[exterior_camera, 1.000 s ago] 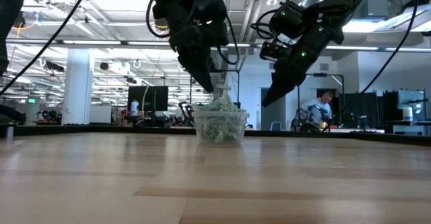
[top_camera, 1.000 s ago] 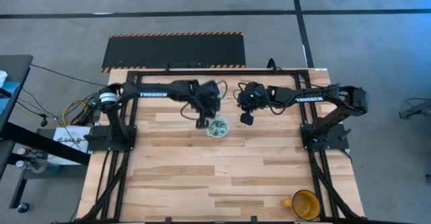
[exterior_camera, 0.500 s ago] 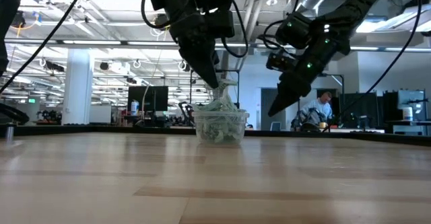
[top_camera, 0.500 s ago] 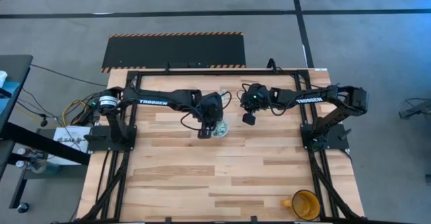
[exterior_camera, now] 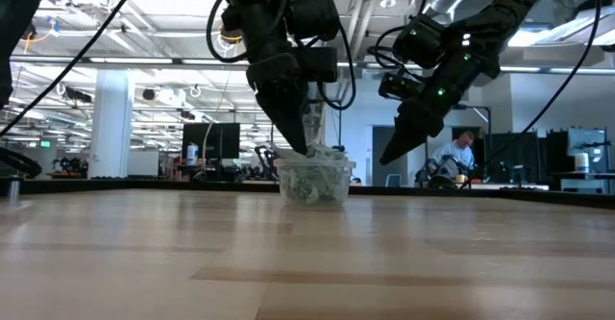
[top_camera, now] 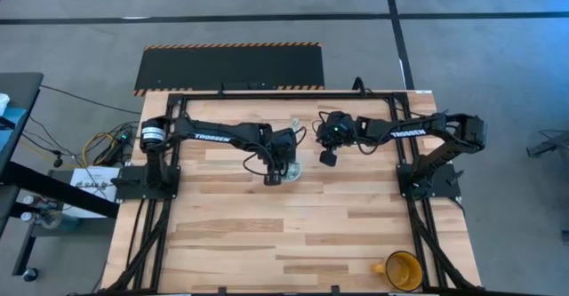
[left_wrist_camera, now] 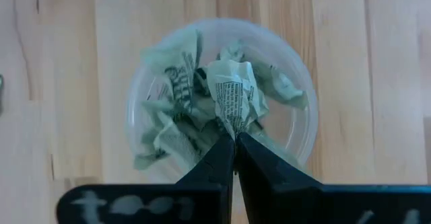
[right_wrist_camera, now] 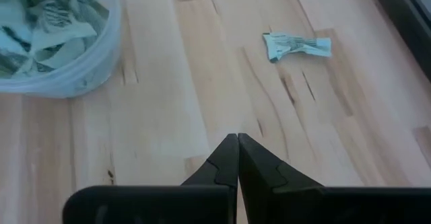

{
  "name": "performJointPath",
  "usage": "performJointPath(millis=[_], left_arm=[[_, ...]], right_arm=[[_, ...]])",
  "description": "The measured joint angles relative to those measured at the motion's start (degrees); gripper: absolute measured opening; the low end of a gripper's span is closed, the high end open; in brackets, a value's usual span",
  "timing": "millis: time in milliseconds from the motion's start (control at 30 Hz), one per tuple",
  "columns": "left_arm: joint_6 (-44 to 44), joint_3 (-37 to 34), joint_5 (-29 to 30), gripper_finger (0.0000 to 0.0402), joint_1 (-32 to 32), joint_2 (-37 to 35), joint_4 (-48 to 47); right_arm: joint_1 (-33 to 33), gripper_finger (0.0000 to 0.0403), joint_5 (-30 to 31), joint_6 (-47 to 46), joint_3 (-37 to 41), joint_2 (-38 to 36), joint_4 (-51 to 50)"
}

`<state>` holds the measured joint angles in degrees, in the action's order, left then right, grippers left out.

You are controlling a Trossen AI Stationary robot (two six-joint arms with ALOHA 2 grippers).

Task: Pick and place Stevia / Truvia into bins
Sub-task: Put the green stevia packet into the transparent container

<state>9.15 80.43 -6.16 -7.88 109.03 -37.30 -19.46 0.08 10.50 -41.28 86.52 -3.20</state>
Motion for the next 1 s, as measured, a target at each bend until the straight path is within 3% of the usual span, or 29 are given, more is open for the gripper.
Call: performJointPath(millis=[267,667,867,1000], left_arm=[[-0.8,1.3,0.0,0.0011,0.0,-0.4,-0.3],[-1.3,3.0,0.0,0.0136,-0.2,-0.4,-2.5],[0.2,8.4,1.8,0.0165,-0.9,-0.4,-4.3],[1.0,12.9,3.6,0.0172,-4.8,-0.4,-4.3]], right_arm=[[0.1,0.0000,-0.1,0.0,0.0,0.0,0.6],[0.2,0.0000,-0.1,0.0,0.0,0.0,0.6],[0.2,0.0000,-0.1,-0.3,0.1,0.0,0.7],[0.2,0.0000,0.0,-0.7,1.2,0.0,1.1]])
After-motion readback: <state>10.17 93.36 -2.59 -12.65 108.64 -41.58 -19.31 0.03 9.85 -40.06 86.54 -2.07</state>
